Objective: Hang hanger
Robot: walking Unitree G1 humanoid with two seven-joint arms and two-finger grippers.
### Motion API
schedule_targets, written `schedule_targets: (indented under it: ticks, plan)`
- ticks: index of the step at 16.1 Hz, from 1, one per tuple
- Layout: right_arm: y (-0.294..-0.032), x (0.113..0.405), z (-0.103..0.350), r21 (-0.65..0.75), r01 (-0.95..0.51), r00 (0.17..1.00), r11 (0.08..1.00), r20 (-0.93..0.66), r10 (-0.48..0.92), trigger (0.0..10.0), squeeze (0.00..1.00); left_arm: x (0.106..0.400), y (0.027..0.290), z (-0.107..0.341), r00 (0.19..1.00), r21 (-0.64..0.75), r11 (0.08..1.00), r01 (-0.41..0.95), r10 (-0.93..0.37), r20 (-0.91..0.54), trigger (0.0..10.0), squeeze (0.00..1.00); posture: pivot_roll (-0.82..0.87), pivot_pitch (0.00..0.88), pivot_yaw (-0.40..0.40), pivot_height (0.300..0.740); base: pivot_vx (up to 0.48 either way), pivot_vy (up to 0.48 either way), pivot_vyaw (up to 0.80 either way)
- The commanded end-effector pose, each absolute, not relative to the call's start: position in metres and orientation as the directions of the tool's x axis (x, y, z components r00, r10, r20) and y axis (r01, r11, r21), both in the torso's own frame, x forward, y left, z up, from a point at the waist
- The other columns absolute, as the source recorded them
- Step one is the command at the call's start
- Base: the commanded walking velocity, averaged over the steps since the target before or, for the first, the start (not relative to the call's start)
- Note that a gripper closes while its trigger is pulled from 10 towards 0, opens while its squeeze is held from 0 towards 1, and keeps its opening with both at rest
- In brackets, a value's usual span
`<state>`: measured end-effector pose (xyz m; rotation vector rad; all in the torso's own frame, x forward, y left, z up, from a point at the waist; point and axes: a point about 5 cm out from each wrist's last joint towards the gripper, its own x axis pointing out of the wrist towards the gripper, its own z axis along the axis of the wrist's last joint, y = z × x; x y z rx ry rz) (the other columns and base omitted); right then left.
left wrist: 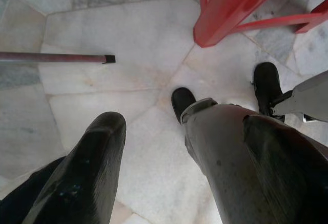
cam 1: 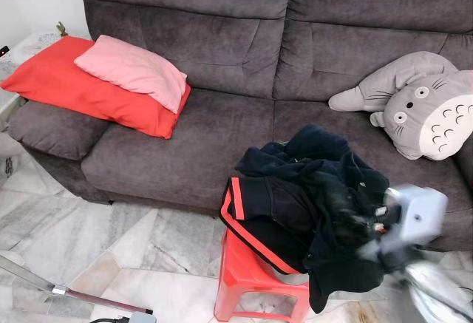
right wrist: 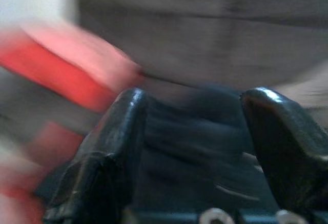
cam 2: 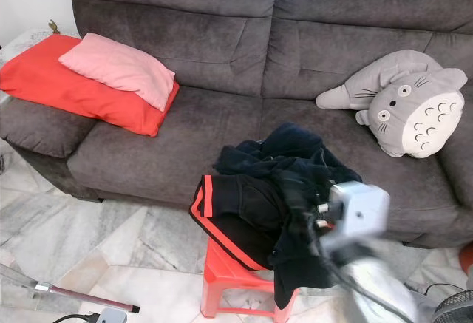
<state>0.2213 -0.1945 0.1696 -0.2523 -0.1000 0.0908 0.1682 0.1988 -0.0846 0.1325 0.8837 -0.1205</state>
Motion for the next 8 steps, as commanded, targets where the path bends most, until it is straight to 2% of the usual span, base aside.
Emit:
schedule_targets:
  ticks: [1,3,4,5,6,7,8]
  plan:
    - [-0.206,0.203,0.175,-0.471,0.105,0.988,0.876,0.152,-0.037,10.0,0.00,0.156,0.197,-0.091,0.580,0.061,0.982,0.178,-0.055,-0.813,10.0,0.00,-0.17,0.161,-0.002,0.740,0.000,0.000,0.00]
    - [-0.210,0.178,0.171,-0.659,0.172,0.983,0.732,0.160,-0.086,10.0,0.00,0.155,0.193,-0.092,0.576,0.058,0.980,0.190,-0.064,-0.815,10.0,0.00,-0.18,0.162,-0.004,0.740,0.000,0.000,0.00]
    - [-0.212,0.163,0.175,-0.766,0.226,0.973,0.602,0.203,-0.108,10.0,0.00,0.155,0.194,-0.092,0.577,0.055,0.980,0.193,-0.068,-0.814,10.0,0.00,-0.19,0.161,-0.010,0.740,0.000,0.000,0.00]
    - [-0.219,0.152,0.171,-0.797,0.284,0.958,0.533,0.217,-0.185,10.0,0.00,0.155,0.195,-0.092,0.576,0.055,0.980,0.193,-0.068,-0.814,10.0,0.00,-0.20,0.157,-0.016,0.740,0.000,0.000,0.00]
    - [-0.225,0.146,0.160,-0.822,0.273,0.956,0.500,0.173,-0.236,10.0,0.12,0.154,0.195,-0.092,0.574,0.054,0.979,0.195,-0.069,-0.816,10.0,0.00,-0.21,0.152,-0.021,0.740,0.000,0.000,0.00]
    - [-0.228,0.141,0.143,-0.817,0.232,0.958,0.528,0.097,-0.270,10.0,1.00,0.154,0.194,-0.092,0.572,0.053,0.979,0.196,-0.070,-0.817,10.0,0.00,-0.21,0.148,-0.023,0.740,0.000,0.000,0.00]
    - [-0.233,0.137,0.123,-0.825,0.187,0.950,0.533,0.013,-0.313,10.0,1.00,0.153,0.193,-0.093,0.570,0.051,0.979,0.198,-0.073,-0.818,10.0,0.00,-0.20,0.140,-0.027,0.740,0.000,0.000,0.00]
